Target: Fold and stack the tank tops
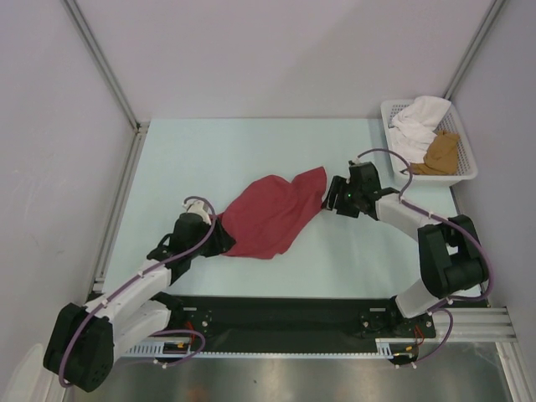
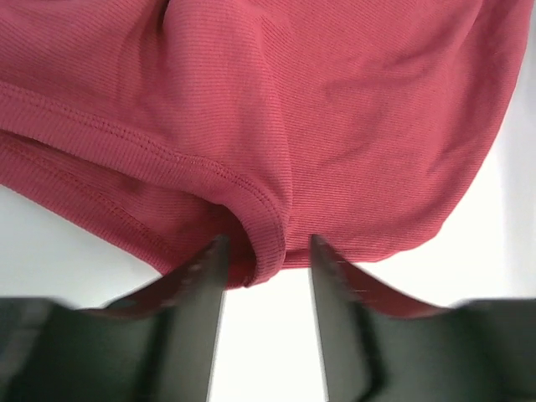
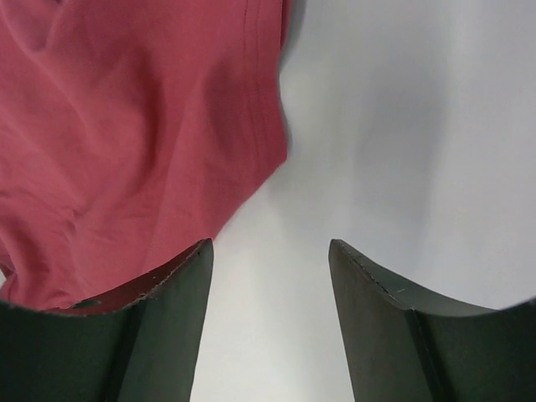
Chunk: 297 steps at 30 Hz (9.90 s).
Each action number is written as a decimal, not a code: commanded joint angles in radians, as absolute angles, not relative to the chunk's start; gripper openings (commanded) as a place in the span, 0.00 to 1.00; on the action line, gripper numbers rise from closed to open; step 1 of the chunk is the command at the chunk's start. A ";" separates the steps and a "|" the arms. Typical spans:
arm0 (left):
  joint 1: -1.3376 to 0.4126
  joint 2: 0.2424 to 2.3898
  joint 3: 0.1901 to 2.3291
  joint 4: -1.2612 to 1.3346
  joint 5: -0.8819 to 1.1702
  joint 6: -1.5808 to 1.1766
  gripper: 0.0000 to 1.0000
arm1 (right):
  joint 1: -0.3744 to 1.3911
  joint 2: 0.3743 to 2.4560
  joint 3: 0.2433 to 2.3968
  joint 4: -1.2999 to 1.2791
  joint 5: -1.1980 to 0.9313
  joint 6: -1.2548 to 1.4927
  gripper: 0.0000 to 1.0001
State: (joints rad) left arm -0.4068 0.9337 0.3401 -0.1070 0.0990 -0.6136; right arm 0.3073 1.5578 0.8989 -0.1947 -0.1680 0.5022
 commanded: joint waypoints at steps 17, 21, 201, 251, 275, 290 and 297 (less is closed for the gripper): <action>-0.327 0.766 0.465 -0.135 0.044 -0.626 0.00 | 0.449 1.781 1.008 -0.101 -0.085 0.545 0.51; -0.279 0.747 0.492 -0.123 0.074 -0.638 0.00 | 0.451 1.815 1.052 -0.110 -0.072 0.517 0.12; -0.212 2.108 1.608 -0.020 0.354 -0.540 0.00 | -0.029 2.162 1.732 0.015 -0.480 0.586 0.00; -0.675 0.704 1.085 -0.365 -0.237 -0.511 0.00 | 0.063 1.059 1.709 -0.439 -0.534 0.483 0.00; -0.695 0.670 1.046 -0.396 -0.290 -0.555 0.07 | 0.058 1.066 1.777 -0.609 -0.503 0.469 0.00; -0.413 1.369 0.934 0.044 0.300 -0.565 0.28 | -0.020 1.437 1.252 -0.258 -0.465 0.526 0.00; -0.544 1.581 1.086 0.008 0.327 -0.489 0.63 | -0.078 1.317 1.183 -0.351 -0.359 0.488 0.00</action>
State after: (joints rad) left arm -0.4934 1.5478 0.9970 -0.0307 0.2687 -0.5415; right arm -0.0540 1.4399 1.1988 -0.3691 -0.4057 0.5148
